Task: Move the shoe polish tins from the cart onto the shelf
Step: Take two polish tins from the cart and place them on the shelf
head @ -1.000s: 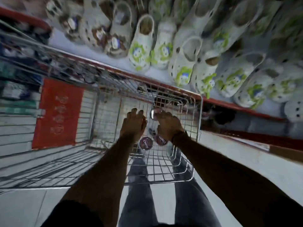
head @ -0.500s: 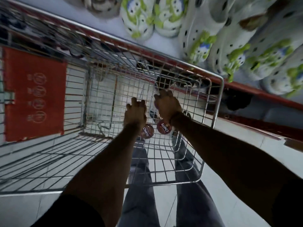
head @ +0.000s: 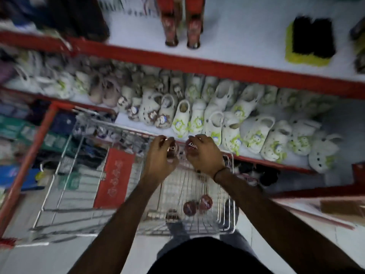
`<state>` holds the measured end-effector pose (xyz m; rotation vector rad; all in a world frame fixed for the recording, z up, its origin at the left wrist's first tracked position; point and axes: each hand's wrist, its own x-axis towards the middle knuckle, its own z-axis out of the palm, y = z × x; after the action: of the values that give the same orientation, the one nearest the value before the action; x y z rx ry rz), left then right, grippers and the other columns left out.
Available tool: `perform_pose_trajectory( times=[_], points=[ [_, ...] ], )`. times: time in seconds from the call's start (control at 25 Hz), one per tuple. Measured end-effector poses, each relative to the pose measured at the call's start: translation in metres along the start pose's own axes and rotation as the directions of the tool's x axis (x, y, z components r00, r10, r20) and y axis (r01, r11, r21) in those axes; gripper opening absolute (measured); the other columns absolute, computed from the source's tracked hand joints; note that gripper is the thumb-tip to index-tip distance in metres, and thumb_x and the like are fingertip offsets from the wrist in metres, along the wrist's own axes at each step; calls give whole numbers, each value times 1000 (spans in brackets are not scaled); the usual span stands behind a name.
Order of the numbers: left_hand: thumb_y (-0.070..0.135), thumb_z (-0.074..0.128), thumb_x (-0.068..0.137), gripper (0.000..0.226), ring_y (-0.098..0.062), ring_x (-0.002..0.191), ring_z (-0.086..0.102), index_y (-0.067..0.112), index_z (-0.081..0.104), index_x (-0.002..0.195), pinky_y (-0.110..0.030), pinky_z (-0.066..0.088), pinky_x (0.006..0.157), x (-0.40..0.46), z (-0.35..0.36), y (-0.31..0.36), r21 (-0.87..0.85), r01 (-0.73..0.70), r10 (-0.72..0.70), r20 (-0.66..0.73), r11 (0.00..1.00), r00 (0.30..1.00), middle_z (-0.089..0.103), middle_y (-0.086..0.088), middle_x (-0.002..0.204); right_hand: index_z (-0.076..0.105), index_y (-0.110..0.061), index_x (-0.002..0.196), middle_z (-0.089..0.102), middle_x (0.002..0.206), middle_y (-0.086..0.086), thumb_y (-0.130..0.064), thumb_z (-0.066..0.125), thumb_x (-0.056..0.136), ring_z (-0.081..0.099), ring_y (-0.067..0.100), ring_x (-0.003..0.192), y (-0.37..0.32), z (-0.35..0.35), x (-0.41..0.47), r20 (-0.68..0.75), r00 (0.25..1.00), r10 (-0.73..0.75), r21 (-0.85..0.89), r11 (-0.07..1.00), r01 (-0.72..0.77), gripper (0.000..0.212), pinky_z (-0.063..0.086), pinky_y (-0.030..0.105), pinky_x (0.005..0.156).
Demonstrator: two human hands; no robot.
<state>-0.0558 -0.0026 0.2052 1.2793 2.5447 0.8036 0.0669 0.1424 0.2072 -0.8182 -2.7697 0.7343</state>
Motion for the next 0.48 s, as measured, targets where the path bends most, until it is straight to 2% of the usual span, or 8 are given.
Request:
perform_pose_trajectory(
  times=[0.08, 0.2, 0.36, 0.48],
  points=[
    [13, 83, 66, 67, -31, 118, 60, 13, 64, 130, -36, 57, 98, 17, -29, 23, -66, -97, 91, -82, 993, 992, 50, -15, 132, 61, -13, 123, 65, 119, 12, -29, 78, 70, 61, 36, 104, -11, -42, 2, -136, 990, -18, 46, 999, 24, 57, 52, 40, 92],
    [16, 80, 71, 61, -23, 117, 56, 12, 65, 130, -20, 48, 99, 45, -62, 70, -68, -260, 241, -211, 963, 947, 53, -14, 130, 60, -18, 113, 65, 113, 6, -37, 76, 73, 59, 29, 102, -16, -109, 8, -295, 955, -15, 27, 999, 24, 47, 49, 38, 89],
    [20, 77, 66, 61, -26, 105, 61, 6, 63, 123, -25, 50, 91, 92, -83, 133, -113, -346, 296, -319, 931, 900, 61, -13, 118, 59, -19, 104, 67, 103, 3, -40, 73, 70, 60, 26, 95, -6, -183, 28, -449, 893, 13, -21, 999, -25, 42, 50, 37, 82],
    [27, 72, 67, 55, -26, 104, 62, 6, 63, 117, -33, 55, 91, 130, -84, 174, -161, -399, 340, -301, 902, 891, 61, -11, 116, 59, -20, 100, 68, 98, 2, -38, 74, 68, 62, 27, 91, 14, -221, 46, -492, 870, 32, -53, 996, -66, 40, 51, 36, 79]
  ],
)
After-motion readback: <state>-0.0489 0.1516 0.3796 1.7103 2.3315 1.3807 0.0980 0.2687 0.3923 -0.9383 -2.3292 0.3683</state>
